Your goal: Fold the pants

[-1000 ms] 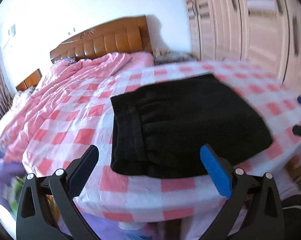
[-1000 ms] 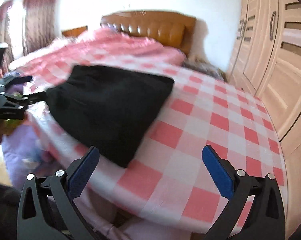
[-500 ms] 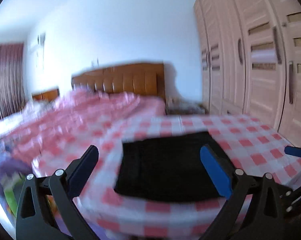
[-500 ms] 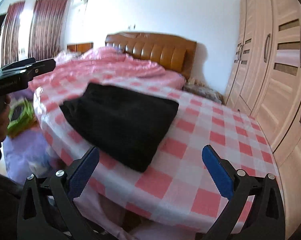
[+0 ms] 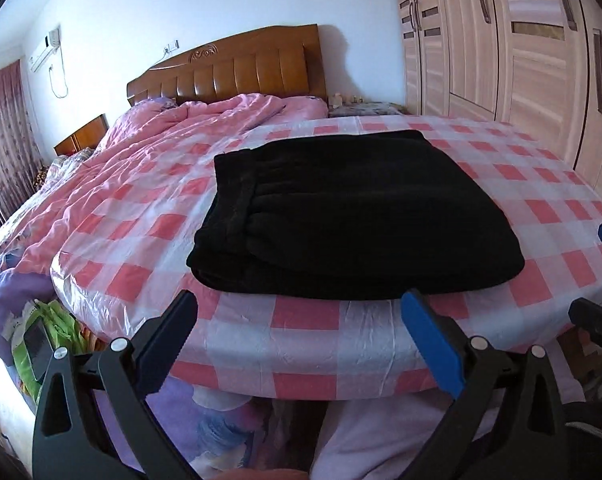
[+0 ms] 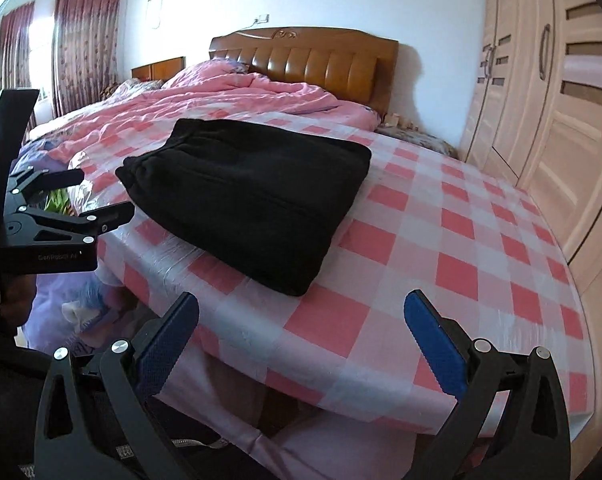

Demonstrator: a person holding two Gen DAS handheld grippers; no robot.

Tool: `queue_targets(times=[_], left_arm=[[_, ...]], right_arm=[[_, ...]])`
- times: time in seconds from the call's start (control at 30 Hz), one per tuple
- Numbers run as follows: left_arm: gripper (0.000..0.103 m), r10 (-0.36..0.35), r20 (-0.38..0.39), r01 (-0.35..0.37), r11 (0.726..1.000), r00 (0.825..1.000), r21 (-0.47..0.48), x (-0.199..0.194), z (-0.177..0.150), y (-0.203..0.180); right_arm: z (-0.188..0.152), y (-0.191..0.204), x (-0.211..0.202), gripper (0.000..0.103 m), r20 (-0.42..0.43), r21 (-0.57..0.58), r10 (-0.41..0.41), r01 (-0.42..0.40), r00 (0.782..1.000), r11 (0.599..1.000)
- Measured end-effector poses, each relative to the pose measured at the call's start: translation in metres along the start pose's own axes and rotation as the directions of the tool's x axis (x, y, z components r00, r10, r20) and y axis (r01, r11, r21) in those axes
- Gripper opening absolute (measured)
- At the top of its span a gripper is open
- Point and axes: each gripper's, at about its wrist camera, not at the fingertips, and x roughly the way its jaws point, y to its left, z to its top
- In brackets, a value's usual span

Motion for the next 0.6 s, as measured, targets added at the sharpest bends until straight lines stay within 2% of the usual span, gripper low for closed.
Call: queue_targets(times=[0.6], left_arm=[[0.102,-0.009,-0.003,0.009,1.000,1.000,0.016,-0.0041,-0.0009,-0.0080]], right_arm=[[-0.0024,-0.0020,0.0004,0.099,-0.008,0.007,0.007,-0.007,1.000,1.000]])
